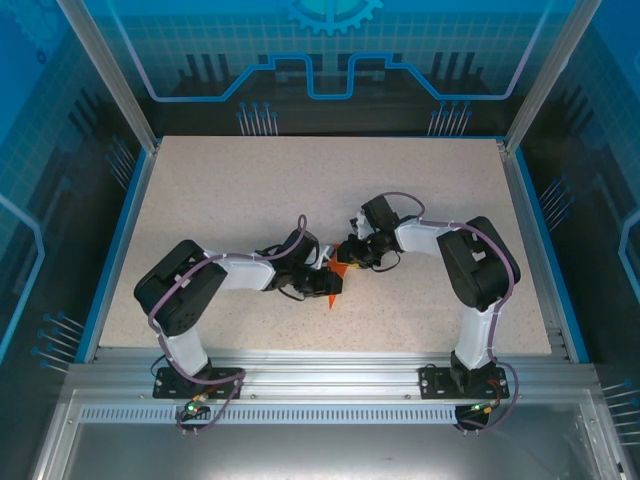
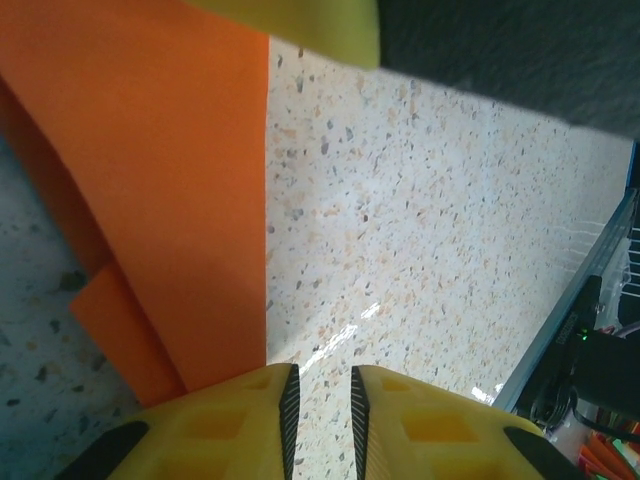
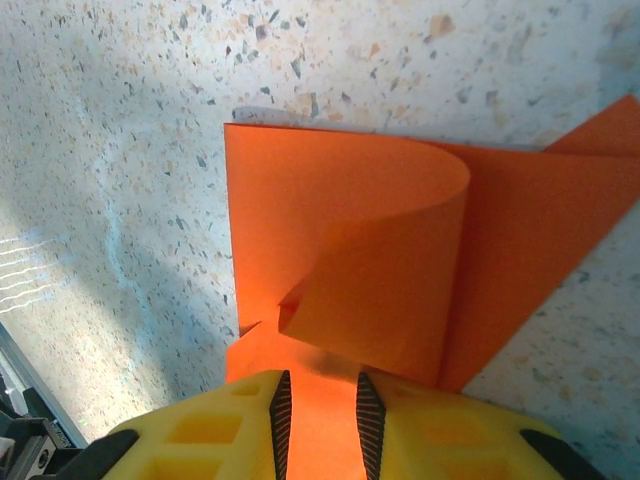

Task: Fold a paper plane with a square sheet of paper (fold left side to right side)

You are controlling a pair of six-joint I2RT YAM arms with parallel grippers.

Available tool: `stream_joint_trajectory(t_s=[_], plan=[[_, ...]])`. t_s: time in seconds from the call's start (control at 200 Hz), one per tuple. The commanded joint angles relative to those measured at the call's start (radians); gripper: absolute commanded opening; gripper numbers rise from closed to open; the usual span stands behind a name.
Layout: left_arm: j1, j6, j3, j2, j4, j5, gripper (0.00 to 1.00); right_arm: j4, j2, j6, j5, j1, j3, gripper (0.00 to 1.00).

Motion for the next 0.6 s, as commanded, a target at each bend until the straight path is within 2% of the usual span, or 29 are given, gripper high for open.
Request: stream_joint_trajectory(t_s=[0.0,0.33,0.595], plan=[[-0.022,0.045,-0.035,0.018,-0.08,0.007,0.25,-0.077,0.056,-0.018,0.06,0.008,-0.008,0.28],[-0.073,0.047,-0.111,0.013,-0.113,-0.039,0.21,-0.087,0.062,-0.018,0.065,0.004,-0.003,0.28],[-0.076,-0.004,-0.22,-0.092,-0.077,-0.059,0.21,-0.09,0.063,-0.016,0.069,0.005,-0.003,0.28]])
